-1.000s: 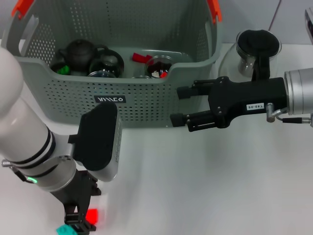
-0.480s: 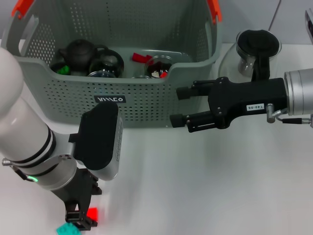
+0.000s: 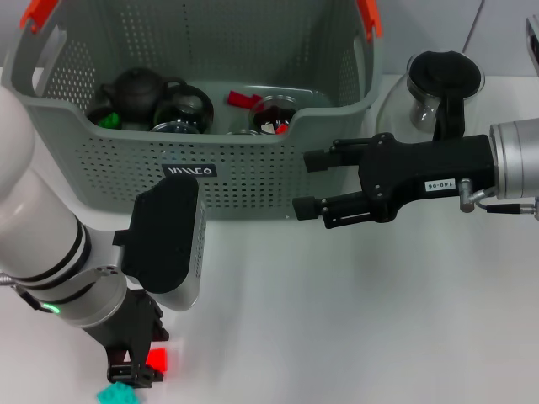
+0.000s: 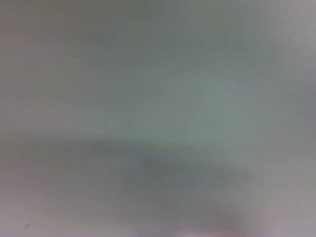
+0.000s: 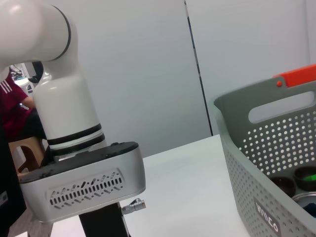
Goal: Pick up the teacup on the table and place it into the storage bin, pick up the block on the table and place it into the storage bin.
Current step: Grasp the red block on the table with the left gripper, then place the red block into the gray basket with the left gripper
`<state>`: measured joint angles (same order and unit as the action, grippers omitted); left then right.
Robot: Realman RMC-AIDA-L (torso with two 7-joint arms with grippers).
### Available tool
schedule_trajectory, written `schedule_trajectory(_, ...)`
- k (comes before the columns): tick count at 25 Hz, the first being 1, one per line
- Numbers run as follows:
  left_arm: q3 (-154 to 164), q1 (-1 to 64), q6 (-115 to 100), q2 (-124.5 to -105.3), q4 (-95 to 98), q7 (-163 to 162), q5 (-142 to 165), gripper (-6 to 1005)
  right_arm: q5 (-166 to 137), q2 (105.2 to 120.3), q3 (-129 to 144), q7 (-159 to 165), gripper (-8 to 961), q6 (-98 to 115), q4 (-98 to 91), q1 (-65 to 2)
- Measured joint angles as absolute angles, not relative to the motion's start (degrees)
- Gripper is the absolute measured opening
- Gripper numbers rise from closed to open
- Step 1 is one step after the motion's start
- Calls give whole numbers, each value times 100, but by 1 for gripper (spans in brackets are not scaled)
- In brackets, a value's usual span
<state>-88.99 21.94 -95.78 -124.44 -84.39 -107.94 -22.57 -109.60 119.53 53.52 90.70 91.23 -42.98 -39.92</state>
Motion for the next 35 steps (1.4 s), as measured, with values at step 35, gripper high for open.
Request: schedule_trajectory(35, -8720, 2189, -9625, -12437, -8588, -10850, -2130, 269, -10933, 11953, 5351, 9088, 852, 9132, -4350, -3999)
